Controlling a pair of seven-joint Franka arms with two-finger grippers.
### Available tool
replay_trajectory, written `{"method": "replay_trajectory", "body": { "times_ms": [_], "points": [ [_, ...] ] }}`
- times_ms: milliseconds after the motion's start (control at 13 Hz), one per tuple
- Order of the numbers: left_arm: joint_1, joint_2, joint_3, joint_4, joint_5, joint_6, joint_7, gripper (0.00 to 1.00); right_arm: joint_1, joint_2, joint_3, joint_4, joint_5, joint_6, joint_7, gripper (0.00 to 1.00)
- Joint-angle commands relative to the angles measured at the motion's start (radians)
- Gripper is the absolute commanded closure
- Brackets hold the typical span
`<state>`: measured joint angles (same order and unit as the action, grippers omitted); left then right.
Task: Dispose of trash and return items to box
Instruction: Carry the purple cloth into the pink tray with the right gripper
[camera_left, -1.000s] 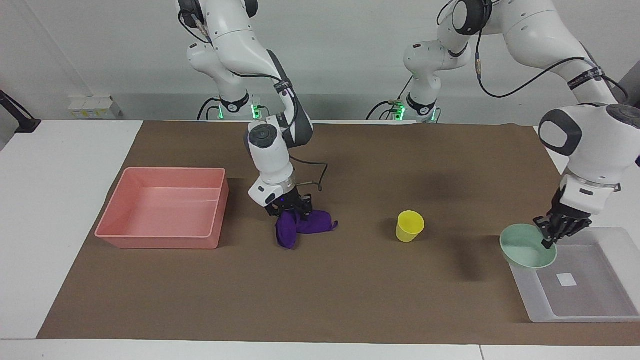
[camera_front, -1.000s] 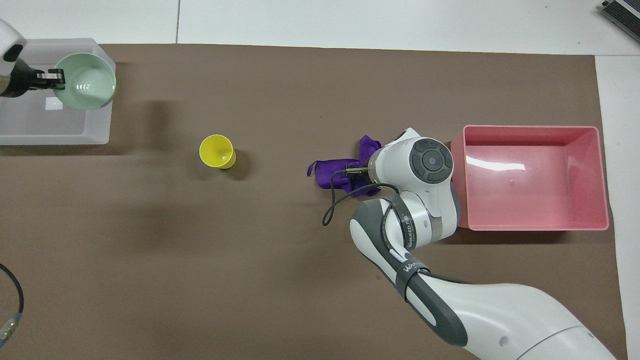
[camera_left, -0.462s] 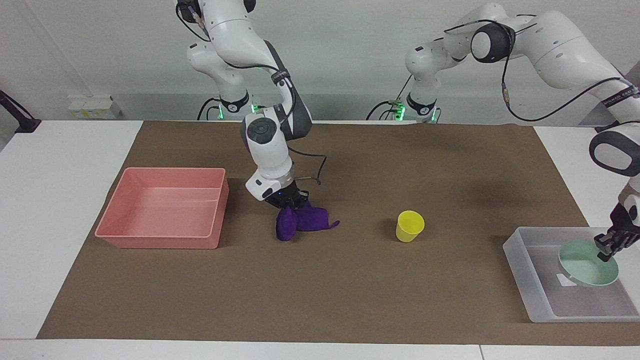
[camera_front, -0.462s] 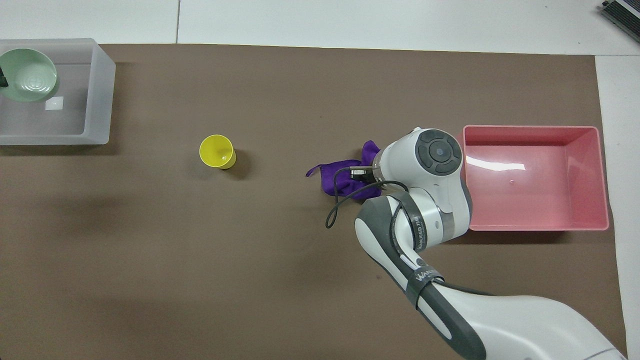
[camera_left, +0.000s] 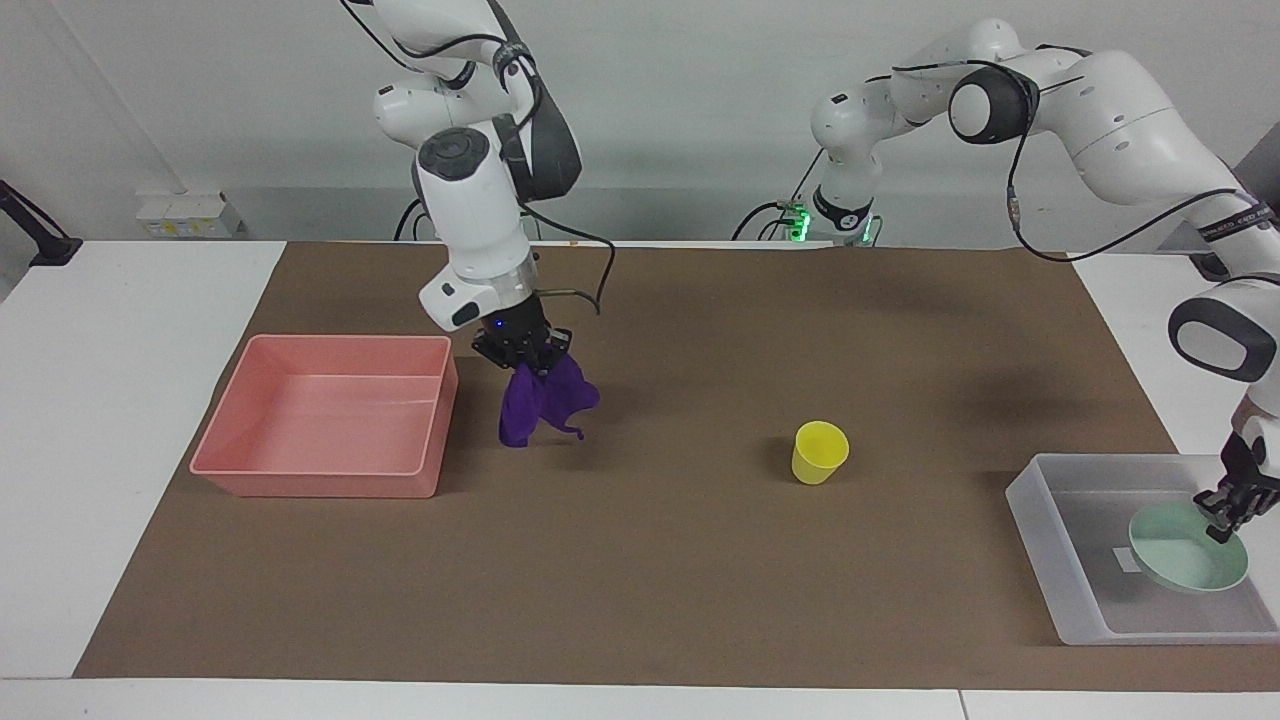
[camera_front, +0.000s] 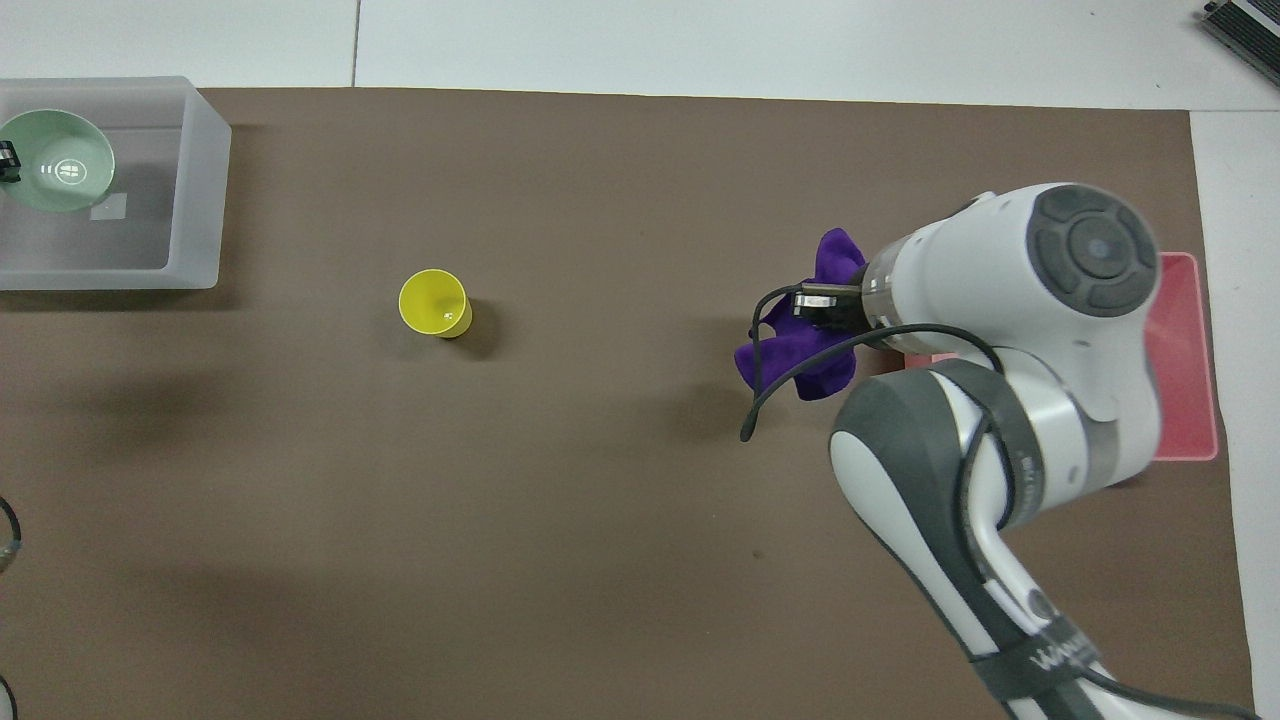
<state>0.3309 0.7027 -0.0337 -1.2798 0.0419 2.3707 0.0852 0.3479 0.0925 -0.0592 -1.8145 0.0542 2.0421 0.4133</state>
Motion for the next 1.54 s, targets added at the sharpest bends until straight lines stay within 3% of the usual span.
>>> {"method": "replay_trajectory", "body": {
  "times_ms": [0, 154, 308, 462, 615, 846, 1154, 1462],
  "points": [
    [-0.006, -0.044, 0.0, -0.126, 0.029, 0.08, 0.002, 1.0, -0.073, -0.065, 0.007, 0.055, -0.066, -0.106, 0.016, 1.0],
    [-0.016, -0.069, -0.002, -0.185, 0.029, 0.093, 0.002, 1.0, -0.127, -0.117, 0.007, 0.054, -0.105, -0.132, 0.006, 1.0],
    [-0.021, -0.069, -0.002, -0.173, 0.033, 0.065, 0.004, 0.96, -0.2, -0.143, 0.007, 0.054, -0.122, -0.145, -0.06, 1.0],
    [-0.036, -0.068, -0.003, -0.133, 0.032, 0.007, 0.005, 0.44, -0.289, -0.146, 0.01, 0.052, -0.122, -0.137, -0.187, 1.0],
    [-0.049, -0.066, -0.009, -0.083, 0.029, -0.072, 0.007, 0.21, -0.37, -0.154, 0.01, 0.024, -0.122, -0.119, -0.302, 1.0],
    [-0.079, -0.112, -0.012, -0.079, 0.03, -0.111, 0.008, 0.13, -0.458, -0.145, 0.01, -0.035, -0.12, -0.05, -0.441, 1.0],
    [-0.18, -0.21, -0.014, -0.093, 0.023, -0.227, 0.021, 0.1, -0.468, -0.116, 0.01, -0.158, -0.12, 0.065, -0.456, 1.0],
    [-0.291, -0.345, -0.014, -0.261, 0.016, -0.266, 0.012, 0.02, -0.468, -0.024, 0.012, -0.238, -0.12, 0.199, -0.455, 1.0]
  ]
}}
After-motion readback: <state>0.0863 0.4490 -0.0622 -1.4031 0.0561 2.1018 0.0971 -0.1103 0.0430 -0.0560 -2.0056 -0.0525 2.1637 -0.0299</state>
